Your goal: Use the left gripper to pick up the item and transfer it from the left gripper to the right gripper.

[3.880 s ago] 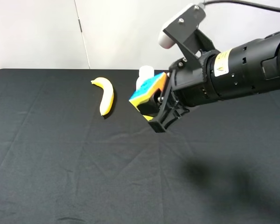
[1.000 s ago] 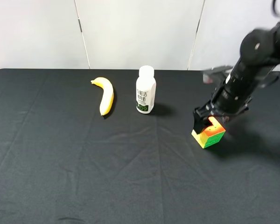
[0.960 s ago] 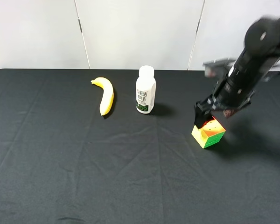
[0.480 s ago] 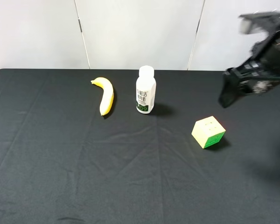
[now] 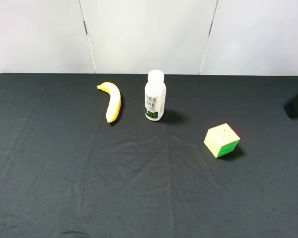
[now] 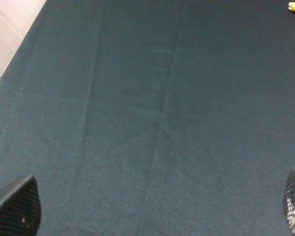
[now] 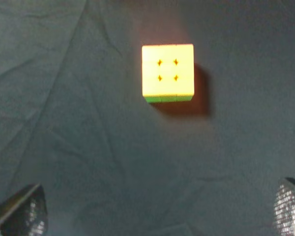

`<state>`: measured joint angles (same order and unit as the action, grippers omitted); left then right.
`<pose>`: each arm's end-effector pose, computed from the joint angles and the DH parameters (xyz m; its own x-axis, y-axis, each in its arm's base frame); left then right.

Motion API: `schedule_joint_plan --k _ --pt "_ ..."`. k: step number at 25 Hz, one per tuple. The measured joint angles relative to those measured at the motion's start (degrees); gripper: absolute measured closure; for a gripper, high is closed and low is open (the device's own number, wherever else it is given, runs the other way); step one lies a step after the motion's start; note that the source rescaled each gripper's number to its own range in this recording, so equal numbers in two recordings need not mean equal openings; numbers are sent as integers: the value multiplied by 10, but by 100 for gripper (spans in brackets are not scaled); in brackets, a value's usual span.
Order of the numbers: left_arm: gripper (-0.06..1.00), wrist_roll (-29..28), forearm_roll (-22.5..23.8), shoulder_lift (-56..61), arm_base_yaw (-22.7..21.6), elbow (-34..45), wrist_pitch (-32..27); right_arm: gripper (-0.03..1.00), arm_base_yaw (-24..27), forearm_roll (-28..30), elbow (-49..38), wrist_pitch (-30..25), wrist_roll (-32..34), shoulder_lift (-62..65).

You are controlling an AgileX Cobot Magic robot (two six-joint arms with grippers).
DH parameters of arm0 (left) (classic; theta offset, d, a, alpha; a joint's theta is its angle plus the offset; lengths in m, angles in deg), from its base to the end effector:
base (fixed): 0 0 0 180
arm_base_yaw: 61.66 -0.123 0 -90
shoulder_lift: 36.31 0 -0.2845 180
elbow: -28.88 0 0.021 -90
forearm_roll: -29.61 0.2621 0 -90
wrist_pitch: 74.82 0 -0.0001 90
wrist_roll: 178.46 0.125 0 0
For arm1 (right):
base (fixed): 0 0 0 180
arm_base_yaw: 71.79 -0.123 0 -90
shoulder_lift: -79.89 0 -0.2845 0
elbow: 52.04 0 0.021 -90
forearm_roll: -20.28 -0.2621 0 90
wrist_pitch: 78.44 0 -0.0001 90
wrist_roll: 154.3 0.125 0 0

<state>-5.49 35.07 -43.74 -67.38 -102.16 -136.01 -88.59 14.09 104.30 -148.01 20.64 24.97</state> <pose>0.0338 0.0139 0.2648 -0.4444 -0.1212 -0.8876 -0.2076 0.9778 -0.0296 0.1447 0.0569 0.3227 -0.7941 -0.2922 -0.5330 -0.3793 0.9234 0.0589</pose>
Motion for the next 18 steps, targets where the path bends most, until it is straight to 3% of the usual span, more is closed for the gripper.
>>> schedule_joint_plan --k 9,18 --pt "-3 0 0 0 0 0 0 -3 0 0 -140 15 1 258" --pt "-3 0 0 0 0 0 0 -3 0 15 -190 22 6 454"
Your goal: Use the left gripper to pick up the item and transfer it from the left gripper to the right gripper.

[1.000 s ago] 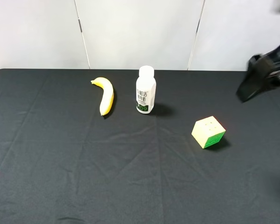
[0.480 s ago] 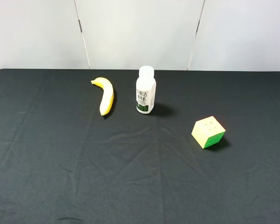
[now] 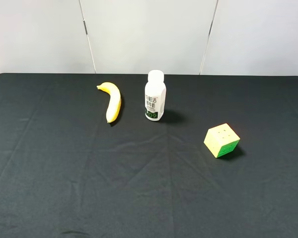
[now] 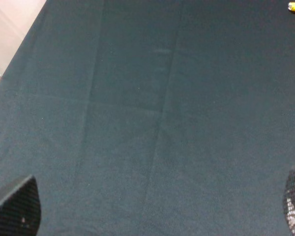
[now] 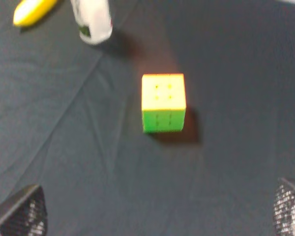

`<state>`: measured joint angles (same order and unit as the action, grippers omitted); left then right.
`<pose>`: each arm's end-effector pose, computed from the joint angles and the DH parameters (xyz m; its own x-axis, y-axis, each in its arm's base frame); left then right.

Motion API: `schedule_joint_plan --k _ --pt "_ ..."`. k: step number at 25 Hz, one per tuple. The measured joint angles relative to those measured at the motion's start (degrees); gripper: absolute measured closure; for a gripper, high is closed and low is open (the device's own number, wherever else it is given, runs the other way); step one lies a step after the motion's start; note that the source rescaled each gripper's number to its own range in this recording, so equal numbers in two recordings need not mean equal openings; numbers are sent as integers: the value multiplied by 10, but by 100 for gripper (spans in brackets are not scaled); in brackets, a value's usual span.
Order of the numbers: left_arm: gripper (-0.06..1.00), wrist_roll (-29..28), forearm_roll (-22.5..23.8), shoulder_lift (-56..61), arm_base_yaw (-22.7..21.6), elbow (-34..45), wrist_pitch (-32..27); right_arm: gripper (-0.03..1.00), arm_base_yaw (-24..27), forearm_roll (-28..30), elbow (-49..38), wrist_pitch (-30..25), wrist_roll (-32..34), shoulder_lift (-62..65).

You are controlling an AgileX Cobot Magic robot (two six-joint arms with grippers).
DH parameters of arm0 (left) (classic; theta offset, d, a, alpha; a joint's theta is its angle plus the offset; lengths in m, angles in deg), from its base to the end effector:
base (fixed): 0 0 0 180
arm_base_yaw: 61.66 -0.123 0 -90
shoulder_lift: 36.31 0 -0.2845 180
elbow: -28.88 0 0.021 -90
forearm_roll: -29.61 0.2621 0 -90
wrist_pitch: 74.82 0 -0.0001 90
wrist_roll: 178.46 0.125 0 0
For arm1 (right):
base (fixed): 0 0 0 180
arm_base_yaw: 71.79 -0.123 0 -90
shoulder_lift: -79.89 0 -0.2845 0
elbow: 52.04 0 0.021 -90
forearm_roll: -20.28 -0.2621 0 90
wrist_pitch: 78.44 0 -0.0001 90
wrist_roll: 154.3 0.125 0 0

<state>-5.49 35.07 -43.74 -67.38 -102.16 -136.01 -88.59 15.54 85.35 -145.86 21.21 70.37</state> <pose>0.0338 0.0139 0.2648 -0.4444 -0.1212 -0.8876 -0.2076 0.9778 -0.0296 0.0182 0.0155 0.2861 -0.4542 -0.1856 -0.8713 -0.3733 0.9277 -0.0030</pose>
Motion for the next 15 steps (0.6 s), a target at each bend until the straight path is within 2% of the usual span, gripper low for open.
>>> schedule_joint_plan --k 6,12,15 --pt "-3 0 0 0 0 0 0 -3 0 47 -24 -6 23 20" --pt "-3 0 0 0 0 0 0 -3 0 47 -55 75 37 20" --pt "-3 0 0 0 0 0 0 -3 0 47 -60 83 45 20"
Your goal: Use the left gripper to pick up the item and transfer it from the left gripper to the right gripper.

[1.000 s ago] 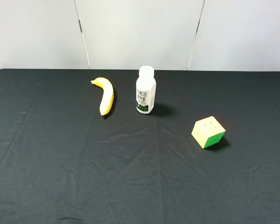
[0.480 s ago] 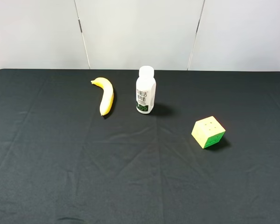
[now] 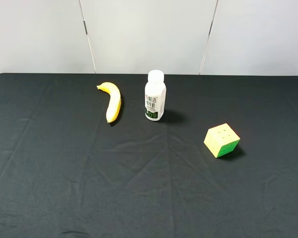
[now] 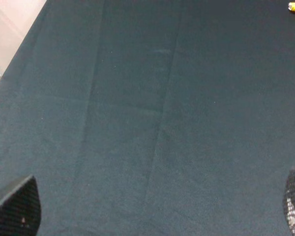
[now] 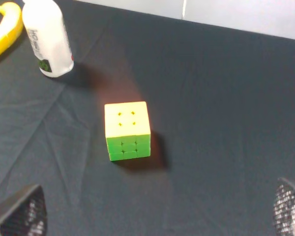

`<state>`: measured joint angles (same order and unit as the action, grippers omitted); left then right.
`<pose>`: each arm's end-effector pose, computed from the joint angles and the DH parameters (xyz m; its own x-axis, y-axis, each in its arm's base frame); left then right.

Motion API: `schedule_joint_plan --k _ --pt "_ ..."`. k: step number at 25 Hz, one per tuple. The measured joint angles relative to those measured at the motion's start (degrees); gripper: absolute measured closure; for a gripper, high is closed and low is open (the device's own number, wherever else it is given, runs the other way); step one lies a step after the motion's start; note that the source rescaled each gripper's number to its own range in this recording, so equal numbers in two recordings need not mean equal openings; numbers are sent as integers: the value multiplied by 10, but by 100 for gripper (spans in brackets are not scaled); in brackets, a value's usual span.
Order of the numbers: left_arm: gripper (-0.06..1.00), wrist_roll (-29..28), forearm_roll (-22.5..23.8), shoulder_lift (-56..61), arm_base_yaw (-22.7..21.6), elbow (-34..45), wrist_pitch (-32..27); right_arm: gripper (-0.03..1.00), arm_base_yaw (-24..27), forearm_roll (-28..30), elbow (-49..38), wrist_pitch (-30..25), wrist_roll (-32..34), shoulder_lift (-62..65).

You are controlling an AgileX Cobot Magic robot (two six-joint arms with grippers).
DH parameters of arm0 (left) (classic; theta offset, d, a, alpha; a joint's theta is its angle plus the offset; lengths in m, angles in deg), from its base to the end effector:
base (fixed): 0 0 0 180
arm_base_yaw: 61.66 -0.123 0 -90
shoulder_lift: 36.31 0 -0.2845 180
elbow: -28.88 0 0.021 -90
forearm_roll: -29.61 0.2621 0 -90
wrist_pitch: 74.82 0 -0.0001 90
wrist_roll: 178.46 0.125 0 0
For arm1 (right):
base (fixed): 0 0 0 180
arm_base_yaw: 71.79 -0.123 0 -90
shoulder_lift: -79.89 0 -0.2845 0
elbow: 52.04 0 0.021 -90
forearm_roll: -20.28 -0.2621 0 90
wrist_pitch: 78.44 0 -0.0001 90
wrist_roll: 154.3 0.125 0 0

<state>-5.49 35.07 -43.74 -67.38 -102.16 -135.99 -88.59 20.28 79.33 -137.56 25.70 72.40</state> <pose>0.0338 0.0139 0.2649 -0.4441 -0.1212 -0.8878 -0.2075 0.9778 -0.0296 0.0353 0.0106 0.2702 -0.4082 -0.1232 -0.9045 -0.2890 0.9573 0.0000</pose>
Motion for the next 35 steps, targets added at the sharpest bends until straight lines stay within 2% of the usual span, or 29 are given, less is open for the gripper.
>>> schedule_joint_plan --k 13,16,21,24,35 --pt "-3 0 0 0 0 0 0 -3 4 0 0 3 0 0" --pt "-3 0 0 0 0 0 0 -3 41 0 0 6 0 0" --pt "-3 0 0 0 0 0 0 -3 145 0 0 8 0 0" --pt "-3 0 0 0 0 0 0 -3 190 0 0 8 0 0" --pt "-3 0 0 0 0 0 -1 -3 200 0 0 9 0 0"
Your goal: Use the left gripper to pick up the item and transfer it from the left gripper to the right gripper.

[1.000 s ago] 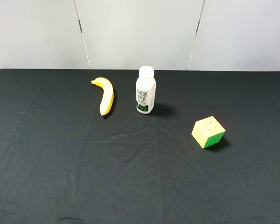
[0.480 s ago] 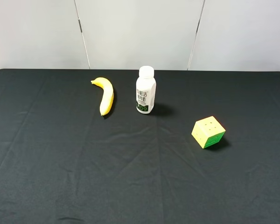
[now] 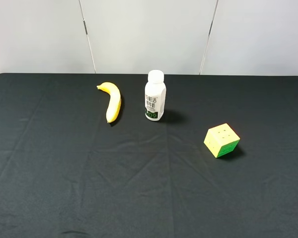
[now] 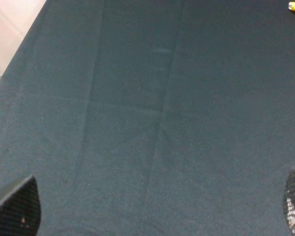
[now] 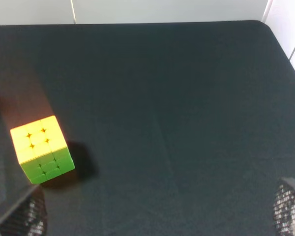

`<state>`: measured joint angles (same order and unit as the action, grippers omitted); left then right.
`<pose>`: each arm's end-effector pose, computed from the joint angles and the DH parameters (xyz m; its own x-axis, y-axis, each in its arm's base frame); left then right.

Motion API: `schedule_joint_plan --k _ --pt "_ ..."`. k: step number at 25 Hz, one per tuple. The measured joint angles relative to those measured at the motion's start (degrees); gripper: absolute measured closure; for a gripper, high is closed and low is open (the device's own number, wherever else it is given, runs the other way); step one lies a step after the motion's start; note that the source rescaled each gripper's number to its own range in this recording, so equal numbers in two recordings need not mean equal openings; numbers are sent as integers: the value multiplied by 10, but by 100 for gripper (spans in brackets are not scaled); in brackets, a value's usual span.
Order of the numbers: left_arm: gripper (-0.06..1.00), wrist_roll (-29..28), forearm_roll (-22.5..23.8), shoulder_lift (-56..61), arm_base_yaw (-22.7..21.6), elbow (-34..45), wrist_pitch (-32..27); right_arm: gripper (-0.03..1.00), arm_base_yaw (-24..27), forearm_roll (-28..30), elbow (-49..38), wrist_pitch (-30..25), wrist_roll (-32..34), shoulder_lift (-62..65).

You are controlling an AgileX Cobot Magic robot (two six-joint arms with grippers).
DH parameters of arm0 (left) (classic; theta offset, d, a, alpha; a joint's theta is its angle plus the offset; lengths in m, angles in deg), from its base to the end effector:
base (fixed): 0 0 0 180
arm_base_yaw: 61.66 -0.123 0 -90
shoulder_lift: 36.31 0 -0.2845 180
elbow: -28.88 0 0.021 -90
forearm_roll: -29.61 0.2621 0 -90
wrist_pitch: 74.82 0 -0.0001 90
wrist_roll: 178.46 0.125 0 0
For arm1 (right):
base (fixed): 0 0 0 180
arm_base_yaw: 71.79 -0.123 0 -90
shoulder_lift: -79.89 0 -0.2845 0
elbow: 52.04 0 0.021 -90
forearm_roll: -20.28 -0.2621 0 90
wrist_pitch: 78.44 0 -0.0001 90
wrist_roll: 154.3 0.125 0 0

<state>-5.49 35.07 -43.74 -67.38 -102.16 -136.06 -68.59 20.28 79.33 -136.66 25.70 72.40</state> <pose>0.0338 0.0139 0.2647 -0.4451 -0.1214 -0.8872 -0.2077 0.9778 -0.0296 0.0376 -0.0021 0.2720 -0.4115 0.0230 -0.9111 0.0558 0.9984 0.0000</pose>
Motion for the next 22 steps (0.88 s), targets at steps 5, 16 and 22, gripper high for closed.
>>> schedule_joint_plan --k 5,16,22 --pt "-3 0 0 0 0 0 0 -3 0 0 0 0 0 0" --pt "-3 0 0 0 0 0 0 -3 0 0 0 0 0 0" --pt "-3 0 0 0 0 0 0 -3 0 0 0 0 0 0"
